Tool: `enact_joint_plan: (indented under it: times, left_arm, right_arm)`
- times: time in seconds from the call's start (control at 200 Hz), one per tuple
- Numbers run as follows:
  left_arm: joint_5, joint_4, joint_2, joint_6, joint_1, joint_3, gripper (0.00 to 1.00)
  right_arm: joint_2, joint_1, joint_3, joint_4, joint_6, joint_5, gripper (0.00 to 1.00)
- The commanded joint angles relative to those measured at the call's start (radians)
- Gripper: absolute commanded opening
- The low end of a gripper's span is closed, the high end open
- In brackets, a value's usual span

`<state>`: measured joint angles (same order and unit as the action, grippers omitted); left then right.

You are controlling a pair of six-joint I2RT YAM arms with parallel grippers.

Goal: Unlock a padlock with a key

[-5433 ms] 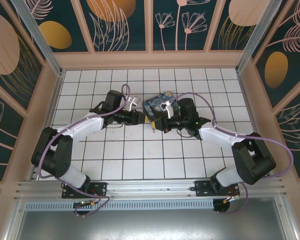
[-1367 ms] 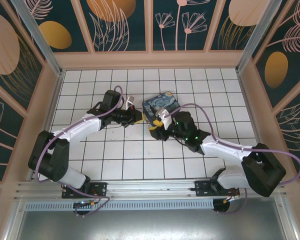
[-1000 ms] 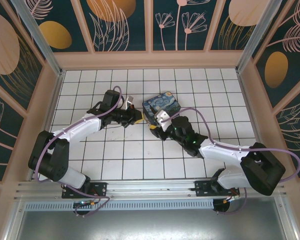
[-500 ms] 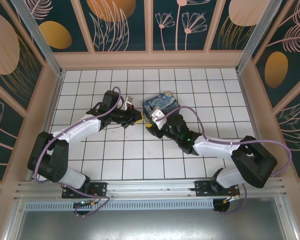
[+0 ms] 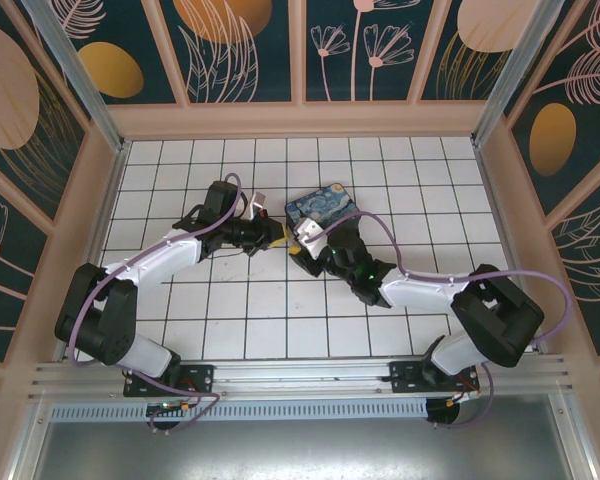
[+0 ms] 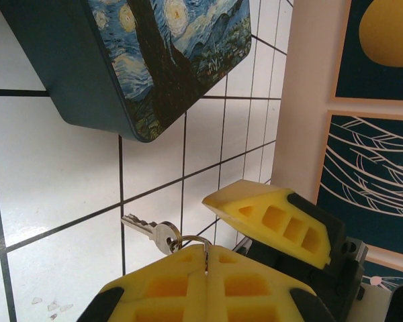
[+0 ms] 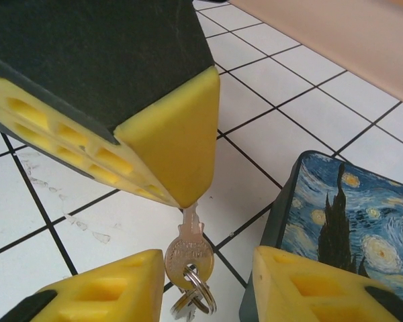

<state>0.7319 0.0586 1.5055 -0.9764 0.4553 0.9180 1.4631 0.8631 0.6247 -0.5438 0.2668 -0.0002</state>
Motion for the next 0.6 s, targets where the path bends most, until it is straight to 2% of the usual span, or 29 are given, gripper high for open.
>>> enact_joint_plan:
  times: [0.0, 0.195, 0.475, 0.505, 0.596]
  left_arm:
    - [0.021, -0.034, -0.021, -0.027, -0.003, -0.019, 0.00]
    - [0.023, -0.046, -0.025, -0.039, -0.004, -0.028, 0.00]
    - [0.025, -0.068, -0.022, -0.063, -0.003, -0.045, 0.00]
    - [0.025, -0.069, -0.020, -0.069, -0.003, -0.046, 0.04]
    - [0.014, -0.072, -0.018, -0.074, -0.003, -0.051, 0.07]
  right_arm:
    - [0.015, 0.011, 0.031, -0.063, 0.001, 0.011, 0.33]
    - [0.024, 0.011, 0.030, -0.088, -0.005, 0.030, 0.27]
    - [0.011, 0.014, 0.020, -0.091, -0.014, 0.026, 0.05]
    - [0.006, 0.012, 0.018, -0.087, -0.018, 0.021, 0.03]
    - [-0.005, 0.009, 0.021, -0.058, -0.034, -0.003, 0.00]
